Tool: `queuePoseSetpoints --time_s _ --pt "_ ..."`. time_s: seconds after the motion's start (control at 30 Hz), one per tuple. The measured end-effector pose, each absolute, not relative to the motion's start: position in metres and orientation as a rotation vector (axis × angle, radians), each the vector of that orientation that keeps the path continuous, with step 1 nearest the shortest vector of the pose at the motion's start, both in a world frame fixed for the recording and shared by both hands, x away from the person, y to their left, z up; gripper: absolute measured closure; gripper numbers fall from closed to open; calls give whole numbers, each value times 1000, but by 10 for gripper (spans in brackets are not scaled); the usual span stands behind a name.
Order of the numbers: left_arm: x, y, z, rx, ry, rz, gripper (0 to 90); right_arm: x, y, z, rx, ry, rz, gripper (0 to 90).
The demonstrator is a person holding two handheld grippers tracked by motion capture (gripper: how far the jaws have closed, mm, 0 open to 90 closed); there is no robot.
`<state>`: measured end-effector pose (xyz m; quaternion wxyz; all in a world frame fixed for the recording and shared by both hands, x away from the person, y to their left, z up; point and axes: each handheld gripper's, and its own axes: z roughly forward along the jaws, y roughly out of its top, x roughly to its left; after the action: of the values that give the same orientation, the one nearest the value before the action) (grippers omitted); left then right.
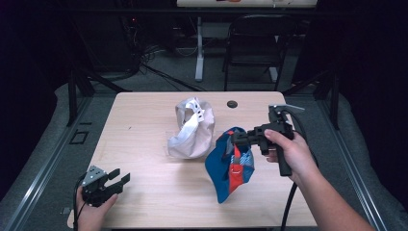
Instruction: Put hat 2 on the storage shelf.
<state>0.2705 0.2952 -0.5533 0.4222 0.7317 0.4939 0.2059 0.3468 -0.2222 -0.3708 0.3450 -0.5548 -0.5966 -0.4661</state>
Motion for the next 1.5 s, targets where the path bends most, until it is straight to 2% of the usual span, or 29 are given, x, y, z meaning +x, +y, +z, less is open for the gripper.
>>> queuePoseSetpoints --time_s 0.47,1.1,1.5 --pt "272 293 -555 1836 1235 514 495 359 -264 -341 -1563 -1474 -1336 779" --pt "272 294 -556 1834 1245 514 472 407 -267 -310 -1663 -1468 -1421 778" --pt "273 296 -555 1838 1245 509 470 432 -262 -315 -1740 -1451 -1420 778"
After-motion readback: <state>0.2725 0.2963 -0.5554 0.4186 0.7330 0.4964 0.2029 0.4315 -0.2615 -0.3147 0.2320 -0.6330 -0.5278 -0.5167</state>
